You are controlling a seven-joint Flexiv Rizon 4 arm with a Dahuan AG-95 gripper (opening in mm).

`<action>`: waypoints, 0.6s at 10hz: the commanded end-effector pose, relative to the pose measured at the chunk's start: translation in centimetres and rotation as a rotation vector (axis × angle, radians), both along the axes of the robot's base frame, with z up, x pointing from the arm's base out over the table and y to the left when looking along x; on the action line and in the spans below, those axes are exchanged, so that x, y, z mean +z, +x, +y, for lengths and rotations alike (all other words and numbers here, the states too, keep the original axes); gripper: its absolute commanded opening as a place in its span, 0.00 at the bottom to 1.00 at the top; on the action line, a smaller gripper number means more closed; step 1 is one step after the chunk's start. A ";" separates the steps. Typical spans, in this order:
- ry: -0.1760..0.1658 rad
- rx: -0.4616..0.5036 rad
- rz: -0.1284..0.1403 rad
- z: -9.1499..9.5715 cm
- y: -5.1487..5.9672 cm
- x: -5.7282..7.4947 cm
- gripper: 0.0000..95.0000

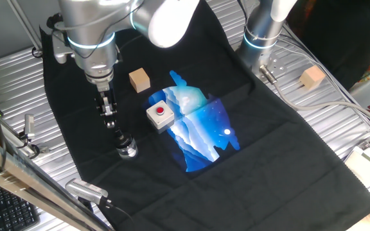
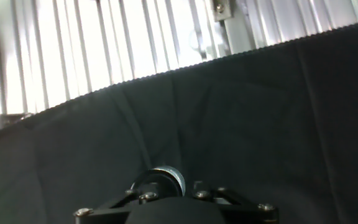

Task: Screw the lid onto the jar

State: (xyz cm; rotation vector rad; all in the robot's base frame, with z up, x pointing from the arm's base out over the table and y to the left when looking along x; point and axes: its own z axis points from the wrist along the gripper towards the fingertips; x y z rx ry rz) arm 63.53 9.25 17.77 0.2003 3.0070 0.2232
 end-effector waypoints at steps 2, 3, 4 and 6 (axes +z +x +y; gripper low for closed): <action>0.001 0.025 0.016 1.0 0.4 -0.5 0.60; 0.026 0.036 0.025 1.1 0.4 -0.6 0.60; 0.033 0.047 0.034 1.1 0.4 -0.7 0.60; 0.047 0.072 0.052 1.1 0.4 -0.7 0.60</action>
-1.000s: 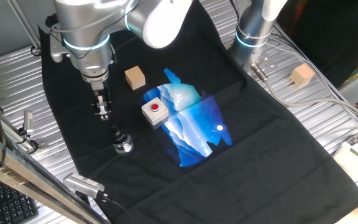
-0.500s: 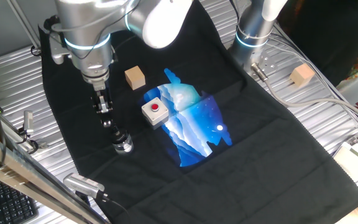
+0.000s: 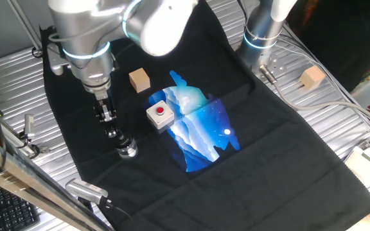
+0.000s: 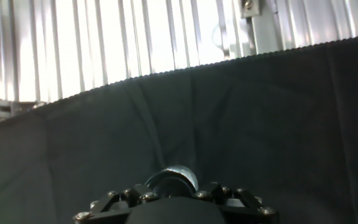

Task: Screw the lid onto the jar

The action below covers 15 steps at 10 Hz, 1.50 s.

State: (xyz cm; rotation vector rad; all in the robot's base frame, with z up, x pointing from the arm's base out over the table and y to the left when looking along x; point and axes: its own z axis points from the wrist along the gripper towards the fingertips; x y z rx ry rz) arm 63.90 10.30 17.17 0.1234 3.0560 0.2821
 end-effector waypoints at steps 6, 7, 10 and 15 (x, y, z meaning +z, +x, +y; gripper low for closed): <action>0.039 0.103 0.078 -0.1 0.0 -0.3 0.60; 0.051 0.120 0.089 -0.3 -0.1 -0.3 0.60; 0.067 0.135 0.095 -0.5 -0.2 -0.4 0.60; 0.085 0.146 0.091 0.6 -0.4 -0.9 0.60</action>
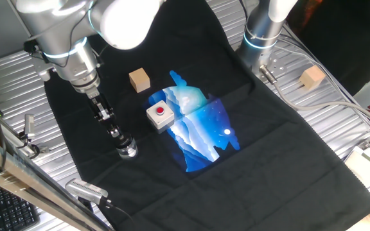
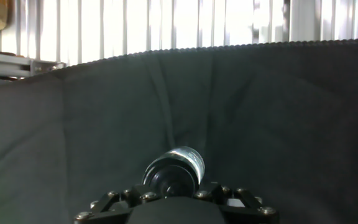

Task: Screw the lid onto the jar

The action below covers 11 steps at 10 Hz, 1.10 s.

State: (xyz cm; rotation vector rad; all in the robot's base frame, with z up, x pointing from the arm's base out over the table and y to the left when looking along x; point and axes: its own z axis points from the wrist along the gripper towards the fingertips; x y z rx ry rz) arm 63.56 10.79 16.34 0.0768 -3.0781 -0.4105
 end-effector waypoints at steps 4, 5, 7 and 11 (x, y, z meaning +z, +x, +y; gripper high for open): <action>0.027 0.036 0.006 -0.3 -0.3 -0.3 0.60; 0.029 0.041 0.004 -0.6 -0.5 -0.4 0.60; 0.027 0.040 0.004 -0.7 -0.7 -0.5 0.60; 0.029 0.045 0.001 -1.1 -1.0 -0.8 0.60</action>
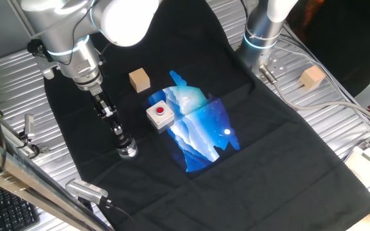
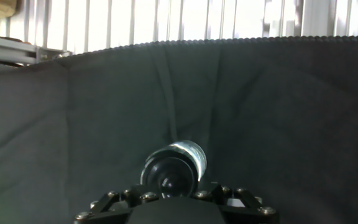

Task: Screw the lid onto the jar

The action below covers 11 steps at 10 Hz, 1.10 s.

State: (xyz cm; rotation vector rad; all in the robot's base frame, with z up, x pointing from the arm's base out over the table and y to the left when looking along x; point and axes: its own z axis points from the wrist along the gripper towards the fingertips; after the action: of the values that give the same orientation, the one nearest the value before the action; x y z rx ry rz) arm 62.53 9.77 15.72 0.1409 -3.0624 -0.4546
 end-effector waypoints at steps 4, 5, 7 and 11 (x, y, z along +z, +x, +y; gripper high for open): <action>0.003 -0.001 -0.003 0.1 -0.1 -0.5 0.60; 0.003 0.001 -0.004 0.2 -0.1 -0.6 0.60; 0.016 0.007 -0.004 0.2 -0.2 -0.8 0.60; 0.038 0.017 -0.005 0.4 -0.2 -1.0 0.40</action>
State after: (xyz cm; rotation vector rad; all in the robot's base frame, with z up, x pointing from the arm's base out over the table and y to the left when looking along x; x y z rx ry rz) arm 62.45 10.26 14.65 0.1681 -3.0539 -0.5158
